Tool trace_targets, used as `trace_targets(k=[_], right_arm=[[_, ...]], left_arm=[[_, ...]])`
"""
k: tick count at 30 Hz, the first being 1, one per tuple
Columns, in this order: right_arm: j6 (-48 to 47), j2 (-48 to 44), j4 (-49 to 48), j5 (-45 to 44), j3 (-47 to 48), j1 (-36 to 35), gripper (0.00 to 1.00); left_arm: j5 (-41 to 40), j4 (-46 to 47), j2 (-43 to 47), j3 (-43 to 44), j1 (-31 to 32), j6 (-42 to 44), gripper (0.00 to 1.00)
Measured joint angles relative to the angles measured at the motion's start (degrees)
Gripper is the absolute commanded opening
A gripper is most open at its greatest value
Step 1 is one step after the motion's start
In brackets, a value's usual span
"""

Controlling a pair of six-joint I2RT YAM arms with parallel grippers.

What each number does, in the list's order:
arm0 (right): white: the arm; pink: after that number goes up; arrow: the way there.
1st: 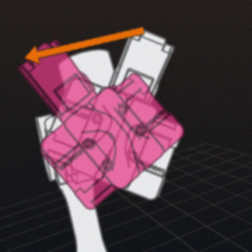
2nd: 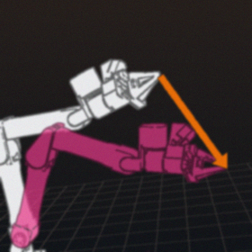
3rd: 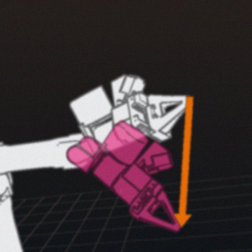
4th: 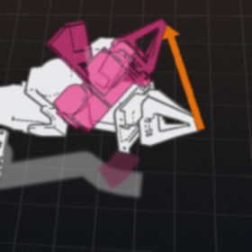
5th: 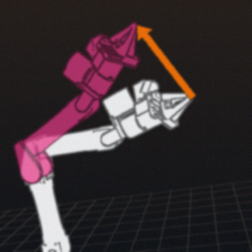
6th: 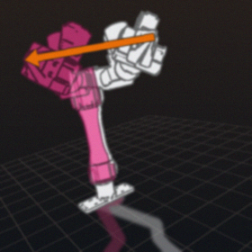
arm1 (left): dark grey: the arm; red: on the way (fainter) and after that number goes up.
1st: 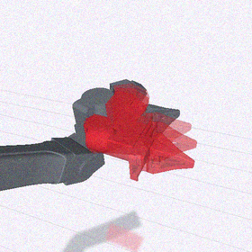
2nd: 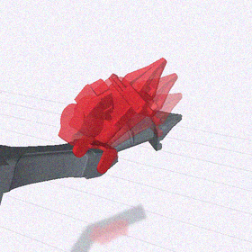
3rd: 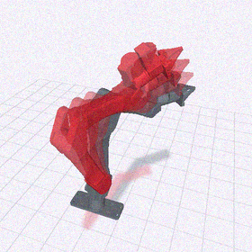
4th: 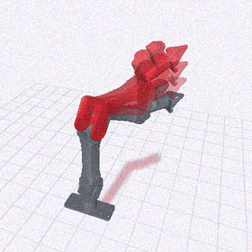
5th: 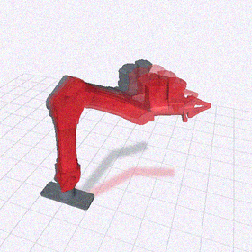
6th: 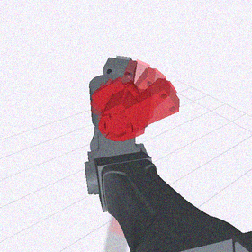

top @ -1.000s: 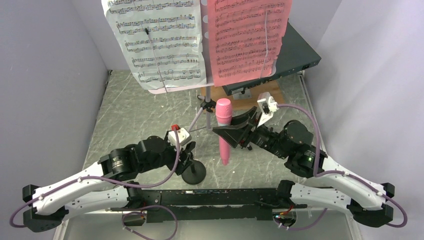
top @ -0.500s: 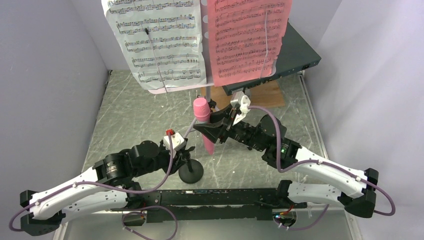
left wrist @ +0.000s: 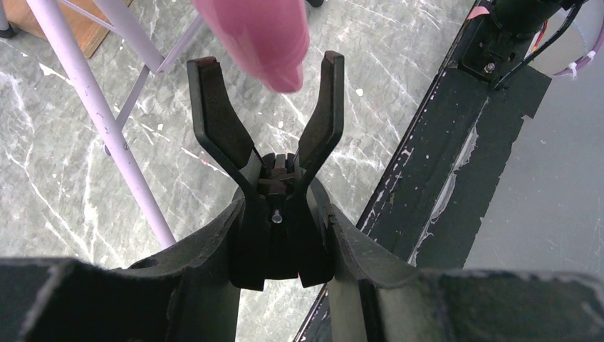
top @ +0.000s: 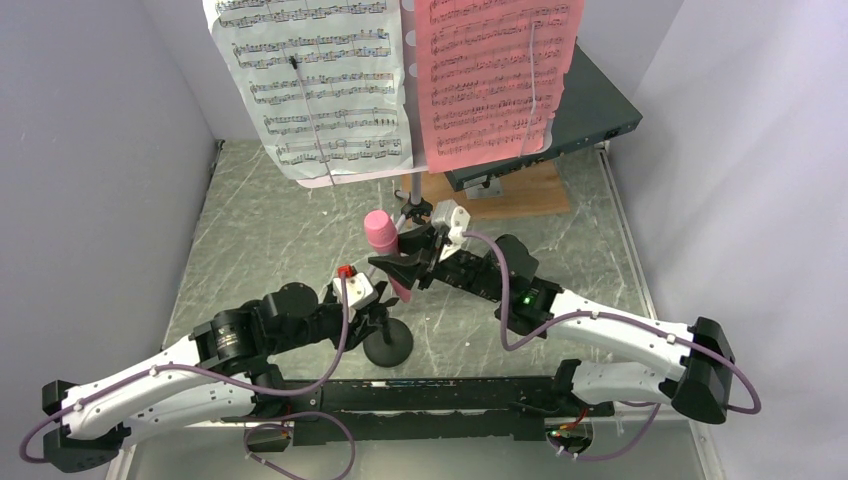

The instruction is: Set up the instrument practice props

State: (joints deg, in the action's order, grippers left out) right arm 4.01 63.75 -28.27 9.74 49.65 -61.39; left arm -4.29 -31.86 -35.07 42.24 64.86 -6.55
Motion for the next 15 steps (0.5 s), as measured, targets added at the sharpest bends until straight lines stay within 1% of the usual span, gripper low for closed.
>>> trace_targets(k=[4,11,15], right_arm=[[1.29,0.87,-3.89,2.78,-3.45,0.81,0.00],[4.79,2.89,-9.46,10.40,-5.03,1.31,0.00],[8.07,3.80,-15.72,14.23,-7.34,2.36,0.00]], left_arm=[[0.07,0.90,0.17,-0.52,0.00,0.15,0.00],[0.28,0.94,0.22,-0.55,0.00,0.55,0.00],[0.61,0.96,0.37,-0.57,0.07,0.96,0.00]])
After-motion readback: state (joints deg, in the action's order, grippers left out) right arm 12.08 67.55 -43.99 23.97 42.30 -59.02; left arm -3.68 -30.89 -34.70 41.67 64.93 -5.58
